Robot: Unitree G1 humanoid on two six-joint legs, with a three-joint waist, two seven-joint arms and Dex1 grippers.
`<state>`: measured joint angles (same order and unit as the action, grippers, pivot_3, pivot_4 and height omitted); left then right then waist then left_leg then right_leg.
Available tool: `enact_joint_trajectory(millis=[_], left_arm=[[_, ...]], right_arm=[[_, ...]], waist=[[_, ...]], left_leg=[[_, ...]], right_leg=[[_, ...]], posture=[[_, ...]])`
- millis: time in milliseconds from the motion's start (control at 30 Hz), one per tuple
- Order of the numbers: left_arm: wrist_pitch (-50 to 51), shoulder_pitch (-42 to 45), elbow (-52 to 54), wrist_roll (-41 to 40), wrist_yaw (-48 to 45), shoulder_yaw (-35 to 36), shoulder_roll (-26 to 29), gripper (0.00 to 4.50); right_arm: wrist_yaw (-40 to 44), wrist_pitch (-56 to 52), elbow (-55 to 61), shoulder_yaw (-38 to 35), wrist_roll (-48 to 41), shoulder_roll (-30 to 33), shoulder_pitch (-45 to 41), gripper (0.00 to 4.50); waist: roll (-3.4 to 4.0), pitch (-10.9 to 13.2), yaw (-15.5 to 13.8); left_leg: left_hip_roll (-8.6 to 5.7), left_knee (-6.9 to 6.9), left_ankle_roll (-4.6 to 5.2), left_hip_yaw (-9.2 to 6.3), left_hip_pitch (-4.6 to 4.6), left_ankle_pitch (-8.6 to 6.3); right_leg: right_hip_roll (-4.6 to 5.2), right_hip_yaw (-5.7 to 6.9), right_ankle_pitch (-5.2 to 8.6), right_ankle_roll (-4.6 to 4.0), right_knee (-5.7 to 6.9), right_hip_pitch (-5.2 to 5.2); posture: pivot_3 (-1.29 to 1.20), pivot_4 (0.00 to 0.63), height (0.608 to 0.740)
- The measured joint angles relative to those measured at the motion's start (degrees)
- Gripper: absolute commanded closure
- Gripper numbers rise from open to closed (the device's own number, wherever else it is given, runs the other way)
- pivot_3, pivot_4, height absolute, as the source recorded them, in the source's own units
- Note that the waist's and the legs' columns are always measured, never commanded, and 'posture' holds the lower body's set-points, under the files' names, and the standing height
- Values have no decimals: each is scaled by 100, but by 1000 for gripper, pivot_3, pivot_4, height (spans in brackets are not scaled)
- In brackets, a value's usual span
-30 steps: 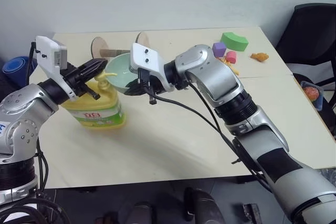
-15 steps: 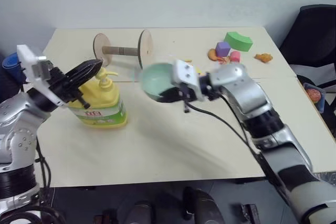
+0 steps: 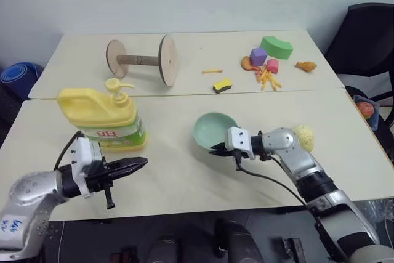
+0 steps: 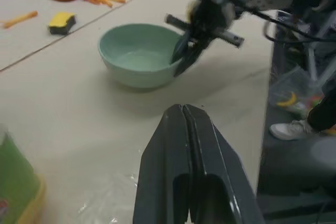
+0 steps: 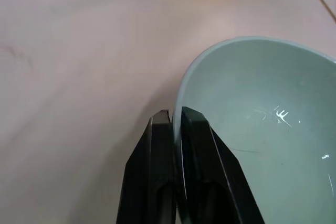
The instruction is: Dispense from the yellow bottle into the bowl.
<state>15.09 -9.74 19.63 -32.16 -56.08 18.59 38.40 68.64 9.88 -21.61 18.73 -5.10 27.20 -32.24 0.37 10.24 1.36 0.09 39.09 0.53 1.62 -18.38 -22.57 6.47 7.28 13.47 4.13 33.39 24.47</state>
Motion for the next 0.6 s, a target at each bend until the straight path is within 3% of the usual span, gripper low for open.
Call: enact_joint_trajectory(millis=[133, 300, 333, 467, 600], left_arm=[[-648, -335, -642, 466, -29, 15, -58, 2641], [-1608, -772, -1201, 831, -143, 177, -124, 973], [-1762, -882, -1247, 898, -159, 186, -126, 967], [-2498, -1191, -1556, 1411, 116, 248, -249, 967], [-2926, -1194, -2184, 1846, 561, 263, -431, 967]], right_arm=[[130, 6, 673, -432, -515, 228, 648, 2214], [198, -36, 1801, -1530, -1518, 644, 1896, 362], [266, -13, 1894, -1687, -1725, 656, 2095, 20], [599, -152, 2119, -2385, -2278, 1152, 3170, 20], [569, 413, 1546, -2835, -2176, 1185, 3379, 20]], waist=[[1, 1, -22], [-2, -1, -139], [-1, -1, -141], [3, 1, -221], [-3, -2, -240]], left_leg=[[-2, 2, 12, 0, -1, -7], [8, 2, 19, 4, 4, -27], [8, 2, 24, 6, 5, -33], [6, 2, 48, 29, 12, -50], [9, 2, 81, 48, 22, -70]], right_leg=[[6, 1, 0, 0, -5, -1], [6, 0, 1, -1, -43, -6], [6, -1, 1, -1, -42, -6], [11, -22, -1, 2, -47, -8], [8, -42, -4, 2, -40, -7]], posture=[[0, 150, 740], [0, 150, 740], [0, 150, 740], [0, 150, 740], [0, 150, 740]])
